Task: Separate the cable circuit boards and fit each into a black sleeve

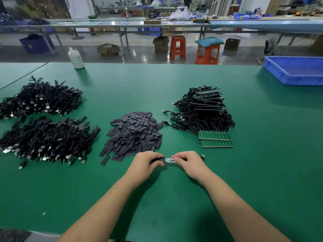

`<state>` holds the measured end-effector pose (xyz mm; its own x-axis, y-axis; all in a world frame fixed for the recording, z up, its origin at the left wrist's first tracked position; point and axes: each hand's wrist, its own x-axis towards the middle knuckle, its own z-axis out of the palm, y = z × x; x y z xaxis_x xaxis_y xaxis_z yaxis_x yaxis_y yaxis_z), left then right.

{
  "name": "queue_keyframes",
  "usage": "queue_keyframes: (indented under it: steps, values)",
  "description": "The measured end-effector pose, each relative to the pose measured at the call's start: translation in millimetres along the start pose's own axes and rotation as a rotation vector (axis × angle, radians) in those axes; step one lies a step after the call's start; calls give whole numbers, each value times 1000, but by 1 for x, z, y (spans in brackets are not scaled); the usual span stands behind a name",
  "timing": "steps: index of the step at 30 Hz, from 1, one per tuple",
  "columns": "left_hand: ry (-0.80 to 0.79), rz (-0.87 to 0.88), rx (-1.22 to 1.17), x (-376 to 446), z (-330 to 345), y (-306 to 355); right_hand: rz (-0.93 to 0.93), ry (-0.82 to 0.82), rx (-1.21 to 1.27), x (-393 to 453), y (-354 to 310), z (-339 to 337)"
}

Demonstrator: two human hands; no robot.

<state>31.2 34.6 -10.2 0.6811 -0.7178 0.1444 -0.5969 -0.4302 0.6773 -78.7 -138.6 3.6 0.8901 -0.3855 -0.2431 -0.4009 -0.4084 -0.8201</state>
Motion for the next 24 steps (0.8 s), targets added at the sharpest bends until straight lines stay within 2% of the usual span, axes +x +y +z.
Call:
queue_keyframes:
  steps: [5, 24]
  values:
    - [49, 13, 22, -1, 0, -1, -6, -5, 35, 1, 2, -1]
    - [-27, 109, 40, -4, 4, -1, 31, -15, 106, 0, 4, 2]
